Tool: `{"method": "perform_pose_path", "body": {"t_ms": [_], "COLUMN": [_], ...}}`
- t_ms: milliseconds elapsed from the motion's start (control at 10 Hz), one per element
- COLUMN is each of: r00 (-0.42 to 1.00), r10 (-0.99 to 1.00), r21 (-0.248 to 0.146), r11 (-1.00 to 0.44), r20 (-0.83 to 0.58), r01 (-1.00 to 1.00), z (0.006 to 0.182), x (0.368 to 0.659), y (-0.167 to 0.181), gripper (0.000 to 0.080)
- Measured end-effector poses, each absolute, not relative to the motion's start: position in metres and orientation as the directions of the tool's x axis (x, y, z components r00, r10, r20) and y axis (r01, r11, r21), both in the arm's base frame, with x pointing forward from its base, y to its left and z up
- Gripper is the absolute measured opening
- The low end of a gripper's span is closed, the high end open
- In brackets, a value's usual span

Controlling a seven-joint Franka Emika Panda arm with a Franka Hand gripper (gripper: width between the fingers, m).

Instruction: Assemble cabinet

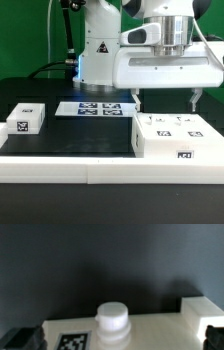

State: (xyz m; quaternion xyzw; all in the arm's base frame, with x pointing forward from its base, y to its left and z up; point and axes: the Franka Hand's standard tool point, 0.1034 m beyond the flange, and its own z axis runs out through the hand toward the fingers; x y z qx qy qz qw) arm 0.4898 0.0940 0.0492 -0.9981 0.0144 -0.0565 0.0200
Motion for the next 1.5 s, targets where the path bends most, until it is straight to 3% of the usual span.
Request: {"method": "perform_pose_path", "body": {"t_ms": [500, 1000, 1500], "r00": [0.994, 0.994, 0.994], "r10": [-0.023, -0.030, -0.013], "r21": [-0.044, -0.043, -0.042], "r11": [-0.999, -0.999, -0.999], "r20": [0.109, 0.106, 0.107], "r01": [-0.018, -0.026, -0.008], "z": [0.048, 0.016, 0.016], "x": [0.489, 0.488, 0.488], "y": [0.094, 0.085, 0.085], "gripper": [0.0797, 0.0797, 0.0797]}}
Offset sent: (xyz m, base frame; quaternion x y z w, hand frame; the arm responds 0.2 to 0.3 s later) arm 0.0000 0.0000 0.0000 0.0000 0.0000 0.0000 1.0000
